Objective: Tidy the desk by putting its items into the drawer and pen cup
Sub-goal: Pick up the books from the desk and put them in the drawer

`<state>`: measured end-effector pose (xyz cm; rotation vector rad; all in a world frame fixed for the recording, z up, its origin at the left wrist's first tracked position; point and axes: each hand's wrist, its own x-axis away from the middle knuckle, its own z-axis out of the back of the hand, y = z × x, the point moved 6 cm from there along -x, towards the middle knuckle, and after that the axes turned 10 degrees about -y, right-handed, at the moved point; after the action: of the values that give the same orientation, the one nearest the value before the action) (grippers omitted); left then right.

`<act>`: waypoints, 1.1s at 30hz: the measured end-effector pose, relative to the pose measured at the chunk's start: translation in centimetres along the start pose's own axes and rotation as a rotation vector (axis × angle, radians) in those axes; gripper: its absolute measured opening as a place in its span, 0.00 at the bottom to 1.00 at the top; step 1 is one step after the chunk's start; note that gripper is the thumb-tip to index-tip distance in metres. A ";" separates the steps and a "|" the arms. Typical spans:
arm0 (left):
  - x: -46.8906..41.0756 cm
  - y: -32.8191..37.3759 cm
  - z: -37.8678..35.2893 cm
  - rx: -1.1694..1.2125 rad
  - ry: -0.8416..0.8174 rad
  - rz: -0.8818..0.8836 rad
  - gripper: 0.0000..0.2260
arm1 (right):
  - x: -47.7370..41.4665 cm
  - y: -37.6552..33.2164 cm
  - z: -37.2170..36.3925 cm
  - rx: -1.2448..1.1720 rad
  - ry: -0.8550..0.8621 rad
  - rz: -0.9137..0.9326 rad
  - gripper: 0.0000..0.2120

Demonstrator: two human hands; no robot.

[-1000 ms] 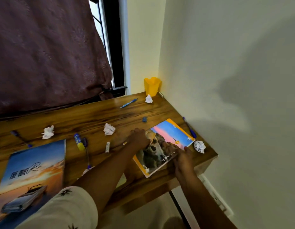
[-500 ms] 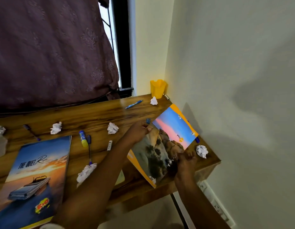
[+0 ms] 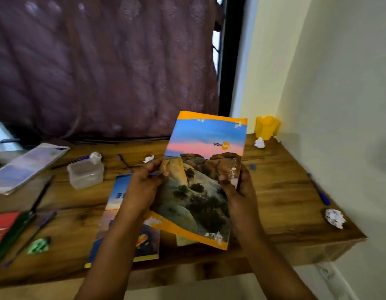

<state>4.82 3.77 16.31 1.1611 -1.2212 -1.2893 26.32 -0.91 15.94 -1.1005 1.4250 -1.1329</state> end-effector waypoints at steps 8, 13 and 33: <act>3.3 -5.5 12.1 -0.254 0.114 0.153 0.22 | -1.7 6.6 -13.8 0.232 -0.278 -0.258 0.26; 3.6 -13.7 15.8 -0.660 0.093 0.272 0.17 | -1.2 15.1 -17.3 0.609 -0.344 -0.352 0.22; 5.1 -18.1 18.1 -0.738 0.094 0.157 0.23 | 1.8 16.2 -17.5 0.840 -0.228 -0.405 0.30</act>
<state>-14.27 0.23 -1.13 0.5668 -0.6478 -1.3739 7.51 1.76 1.41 -0.8624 0.4420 -1.6186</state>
